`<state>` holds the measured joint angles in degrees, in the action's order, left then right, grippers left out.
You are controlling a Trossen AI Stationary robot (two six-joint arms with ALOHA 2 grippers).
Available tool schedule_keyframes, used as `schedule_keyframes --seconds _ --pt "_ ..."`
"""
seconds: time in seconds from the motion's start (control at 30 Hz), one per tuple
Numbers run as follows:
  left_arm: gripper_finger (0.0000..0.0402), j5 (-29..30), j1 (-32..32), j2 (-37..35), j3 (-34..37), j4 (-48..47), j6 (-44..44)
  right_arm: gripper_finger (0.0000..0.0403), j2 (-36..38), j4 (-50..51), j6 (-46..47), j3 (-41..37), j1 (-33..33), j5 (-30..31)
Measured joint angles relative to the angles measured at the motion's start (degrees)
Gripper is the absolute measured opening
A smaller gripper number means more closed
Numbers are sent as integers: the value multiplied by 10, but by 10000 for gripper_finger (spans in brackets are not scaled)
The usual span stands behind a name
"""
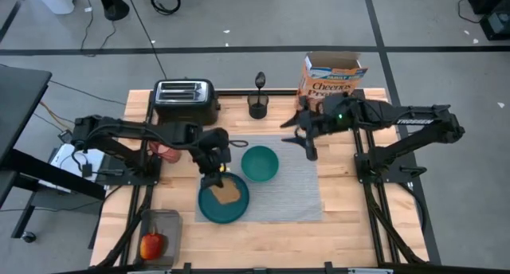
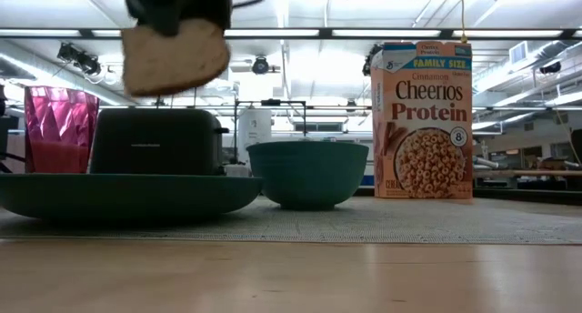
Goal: Arrange a breakfast setting
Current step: Put the bread from the toaster on the dark green plate
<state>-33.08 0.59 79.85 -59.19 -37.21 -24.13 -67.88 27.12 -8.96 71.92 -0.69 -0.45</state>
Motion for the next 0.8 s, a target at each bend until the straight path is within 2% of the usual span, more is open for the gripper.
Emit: schedule_keyframes --seconds 0.17,0.27,0.47,0.67,0.8 --pt "39 23 -11 0 67 48 -47 197 0 -1 43 0 -57 68" --pt "39 34 -13 0 104 110 -83 197 -3 -12 78 0 -88 105" --pt "39 60 -12 0 155 198 -130 197 -21 -42 143 0 -143 138" --pt "39 74 -22 1 165 201 -144 197 -40 -66 178 0 -188 162" --pt "39 127 -50 1 165 197 -145 197 -52 -102 180 0 -213 177"
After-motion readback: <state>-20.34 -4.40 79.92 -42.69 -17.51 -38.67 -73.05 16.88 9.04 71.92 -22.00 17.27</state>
